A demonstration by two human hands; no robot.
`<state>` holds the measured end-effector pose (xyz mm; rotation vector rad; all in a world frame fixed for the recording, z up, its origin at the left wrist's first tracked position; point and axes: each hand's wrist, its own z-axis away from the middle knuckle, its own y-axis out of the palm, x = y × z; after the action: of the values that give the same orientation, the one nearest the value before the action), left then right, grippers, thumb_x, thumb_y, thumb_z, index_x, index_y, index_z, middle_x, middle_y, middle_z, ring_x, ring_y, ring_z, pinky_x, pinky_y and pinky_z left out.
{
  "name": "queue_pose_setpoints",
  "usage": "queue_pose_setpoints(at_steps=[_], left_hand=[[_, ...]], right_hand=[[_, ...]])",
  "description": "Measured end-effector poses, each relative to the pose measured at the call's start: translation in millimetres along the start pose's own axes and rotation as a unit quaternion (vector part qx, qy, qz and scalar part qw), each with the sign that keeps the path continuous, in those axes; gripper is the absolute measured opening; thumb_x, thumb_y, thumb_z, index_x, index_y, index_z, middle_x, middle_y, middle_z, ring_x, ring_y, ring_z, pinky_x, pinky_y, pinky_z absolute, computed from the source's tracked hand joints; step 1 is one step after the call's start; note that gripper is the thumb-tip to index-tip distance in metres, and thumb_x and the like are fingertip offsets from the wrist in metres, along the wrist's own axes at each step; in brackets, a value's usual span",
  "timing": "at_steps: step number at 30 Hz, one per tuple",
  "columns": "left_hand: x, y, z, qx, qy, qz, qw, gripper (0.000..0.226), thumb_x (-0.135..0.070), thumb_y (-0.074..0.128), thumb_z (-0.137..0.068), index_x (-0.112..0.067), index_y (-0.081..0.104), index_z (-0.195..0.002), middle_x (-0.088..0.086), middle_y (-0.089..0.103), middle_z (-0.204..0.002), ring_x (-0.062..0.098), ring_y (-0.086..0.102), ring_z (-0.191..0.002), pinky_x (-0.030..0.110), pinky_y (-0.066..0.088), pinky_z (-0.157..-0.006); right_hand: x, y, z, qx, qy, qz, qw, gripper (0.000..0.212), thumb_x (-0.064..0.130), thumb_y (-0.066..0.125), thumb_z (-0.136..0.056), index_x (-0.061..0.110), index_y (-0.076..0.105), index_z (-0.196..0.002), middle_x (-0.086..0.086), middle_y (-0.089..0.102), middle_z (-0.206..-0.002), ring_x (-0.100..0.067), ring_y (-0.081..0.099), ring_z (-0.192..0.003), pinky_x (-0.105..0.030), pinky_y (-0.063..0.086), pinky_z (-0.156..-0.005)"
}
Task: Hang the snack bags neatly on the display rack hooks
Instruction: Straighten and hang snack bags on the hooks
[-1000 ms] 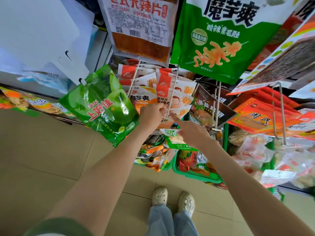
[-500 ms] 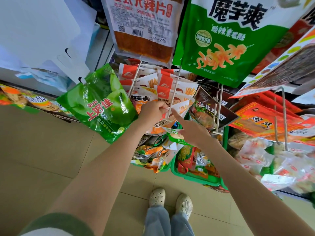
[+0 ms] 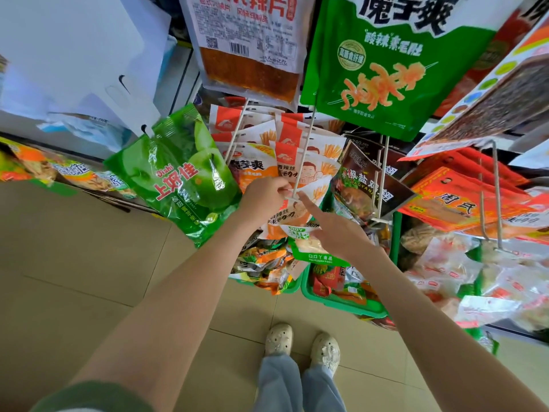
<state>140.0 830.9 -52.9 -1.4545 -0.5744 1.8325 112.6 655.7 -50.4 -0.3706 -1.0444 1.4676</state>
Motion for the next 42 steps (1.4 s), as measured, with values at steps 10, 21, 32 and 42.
queue_pose_setpoints(at_steps=[10,21,32,42], left_hand=[[-4.8,-2.7,-42.0,-0.020,-0.010,-0.050,0.999,0.018,-0.016,0.055,-0.092,-0.005,0.068,-0.098,0.011,0.067,-0.107,0.028,0.060,-0.101,0.035,0.048,-0.084],[-8.8,-13.2,-23.0,-0.130,0.048,-0.130,0.982,0.025,-0.008,0.053,-0.090,-0.009,0.059,-0.114,0.009,0.057,-0.121,0.025,0.050,-0.114,0.039,0.040,-0.099],[-25.3,-9.3,114.6,0.048,-0.046,0.166,0.984,0.054,-0.032,0.067,-0.084,-0.021,0.044,-0.131,-0.014,0.049,-0.122,0.001,0.044,-0.112,0.011,0.033,-0.086],[-119.8,-9.2,162.6,0.093,0.008,0.282,0.955,0.016,-0.023,0.057,-0.092,-0.018,0.061,-0.107,-0.014,0.065,-0.095,0.000,0.060,-0.088,0.002,0.041,-0.065]], right_hand=[[-7.5,-0.9,-29.6,-0.011,0.019,0.005,1.000,0.081,0.022,0.047,-0.096,0.042,-0.016,-0.143,-0.003,0.047,-0.061,-0.017,0.046,-0.050,-0.028,0.034,-0.042],[-11.7,-4.7,-21.3,-0.026,0.028,-0.006,0.999,0.013,0.018,0.045,-0.096,0.019,0.056,-0.102,-0.004,0.062,-0.107,-0.024,0.061,-0.092,-0.038,0.053,-0.073],[13.2,-28.2,70.0,-0.088,-0.015,-0.057,0.994,0.015,0.015,0.046,-0.095,0.014,0.049,-0.080,0.001,0.055,-0.084,-0.022,0.055,-0.085,-0.039,0.048,-0.075],[1.1,-66.3,187.7,-0.292,-0.020,-0.266,0.918,0.031,0.010,0.064,-0.085,0.015,0.059,-0.115,0.010,0.054,-0.098,-0.009,0.047,-0.090,-0.032,0.040,-0.084]])
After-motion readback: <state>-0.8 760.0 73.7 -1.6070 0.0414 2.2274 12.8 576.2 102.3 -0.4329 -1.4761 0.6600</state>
